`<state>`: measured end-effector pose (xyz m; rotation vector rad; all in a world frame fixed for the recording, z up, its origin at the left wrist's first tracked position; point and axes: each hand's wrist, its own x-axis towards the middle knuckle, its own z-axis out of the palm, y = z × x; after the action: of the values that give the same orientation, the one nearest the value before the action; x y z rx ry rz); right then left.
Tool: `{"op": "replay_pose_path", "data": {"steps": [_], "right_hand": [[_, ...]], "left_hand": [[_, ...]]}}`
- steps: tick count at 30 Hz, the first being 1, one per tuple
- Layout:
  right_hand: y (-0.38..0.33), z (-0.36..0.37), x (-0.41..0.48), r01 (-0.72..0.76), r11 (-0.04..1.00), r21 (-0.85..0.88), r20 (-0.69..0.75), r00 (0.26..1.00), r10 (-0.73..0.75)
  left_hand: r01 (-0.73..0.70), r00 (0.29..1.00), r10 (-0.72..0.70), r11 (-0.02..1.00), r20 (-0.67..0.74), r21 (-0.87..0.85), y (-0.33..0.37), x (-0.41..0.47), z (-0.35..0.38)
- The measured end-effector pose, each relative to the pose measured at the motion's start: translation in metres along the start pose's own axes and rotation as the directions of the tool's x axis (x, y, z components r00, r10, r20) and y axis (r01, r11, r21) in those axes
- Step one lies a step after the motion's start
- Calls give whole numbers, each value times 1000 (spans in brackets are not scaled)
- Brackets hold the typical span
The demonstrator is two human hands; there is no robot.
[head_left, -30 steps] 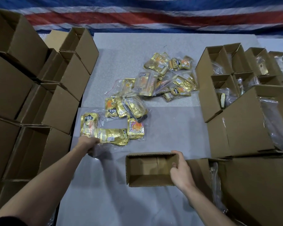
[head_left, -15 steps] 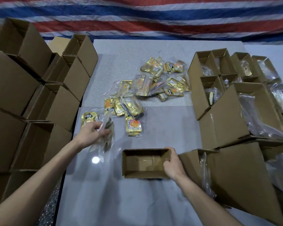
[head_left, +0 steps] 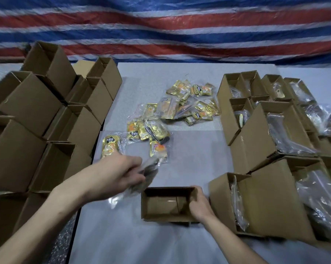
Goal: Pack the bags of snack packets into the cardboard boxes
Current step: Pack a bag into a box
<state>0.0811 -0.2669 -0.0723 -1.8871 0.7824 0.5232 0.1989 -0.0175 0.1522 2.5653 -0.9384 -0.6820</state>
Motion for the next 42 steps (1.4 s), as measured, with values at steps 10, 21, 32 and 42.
{"op": "replay_pose_path", "data": {"steps": [10, 21, 32, 42], "right_hand": [[2, 3, -2, -34, 998, 54, -4, 999, 34], [-3, -1, -13, 13, 996, 86, 59, 998, -18], [-2, 6, -5, 2, 1000, 12, 30, 1000, -3], [0, 6, -6, -21, 997, 73, 12, 1000, 21]], "left_hand": [[-124, 992, 126, 985, 11, -116, 19, 32, 77], [-46, 993, 59, 991, 98, -123, 20, 48, 127], [190, 972, -177, 979, 157, -73, 10, 61, 170], [213, 959, -187, 972, 212, -103, -2, 81, 173]]}}
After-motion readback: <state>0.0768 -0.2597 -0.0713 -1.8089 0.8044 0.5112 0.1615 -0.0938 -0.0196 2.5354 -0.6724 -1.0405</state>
